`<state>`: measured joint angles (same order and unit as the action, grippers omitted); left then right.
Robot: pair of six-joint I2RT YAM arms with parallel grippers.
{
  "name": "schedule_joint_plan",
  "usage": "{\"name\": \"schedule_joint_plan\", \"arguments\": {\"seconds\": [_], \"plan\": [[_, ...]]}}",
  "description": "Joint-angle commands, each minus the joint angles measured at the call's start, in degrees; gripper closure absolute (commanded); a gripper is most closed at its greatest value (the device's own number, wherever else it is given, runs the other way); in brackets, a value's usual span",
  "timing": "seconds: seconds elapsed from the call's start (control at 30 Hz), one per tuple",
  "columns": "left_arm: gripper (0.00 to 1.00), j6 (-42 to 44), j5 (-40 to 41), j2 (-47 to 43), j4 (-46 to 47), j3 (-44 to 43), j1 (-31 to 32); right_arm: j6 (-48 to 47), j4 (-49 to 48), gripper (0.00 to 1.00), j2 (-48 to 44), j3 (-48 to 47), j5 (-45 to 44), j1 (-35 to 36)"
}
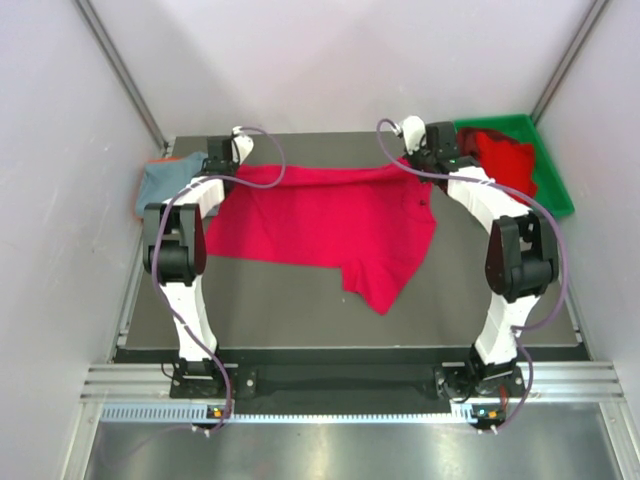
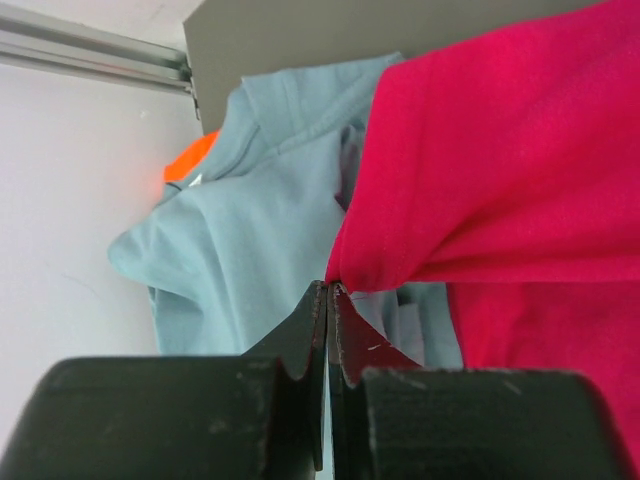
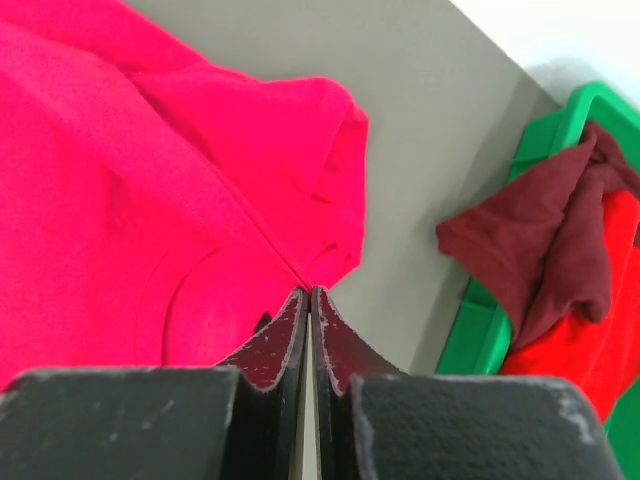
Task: Fold and stack the t-shirts
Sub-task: Fold the tshirt
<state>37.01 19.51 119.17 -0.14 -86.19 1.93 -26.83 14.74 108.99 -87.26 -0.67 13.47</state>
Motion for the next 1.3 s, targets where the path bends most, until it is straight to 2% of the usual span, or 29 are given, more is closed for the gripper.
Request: {"name": "schedule_joint_plan", "arguments": {"seconds": [0.0,0.9,1.27], "plan": [[1.00,-1.2,-0.6,-4.3,-1.4,0.8,-0.4,0.2,-0.8,1.00,-5.5,1.2,0.4,0.8],[1.00,-4.1,-0.3,-4.7,-3.9,5.6,-0.4,-1.1,0.0,1.00,-7.4,8.8,0.4,1.3],[1.00,-5.2,0.4,-2.6,-6.1,3.9,-0.4,-1.7,-0.4,1.00,-6.2,9.7,0.4,1.5]]}}
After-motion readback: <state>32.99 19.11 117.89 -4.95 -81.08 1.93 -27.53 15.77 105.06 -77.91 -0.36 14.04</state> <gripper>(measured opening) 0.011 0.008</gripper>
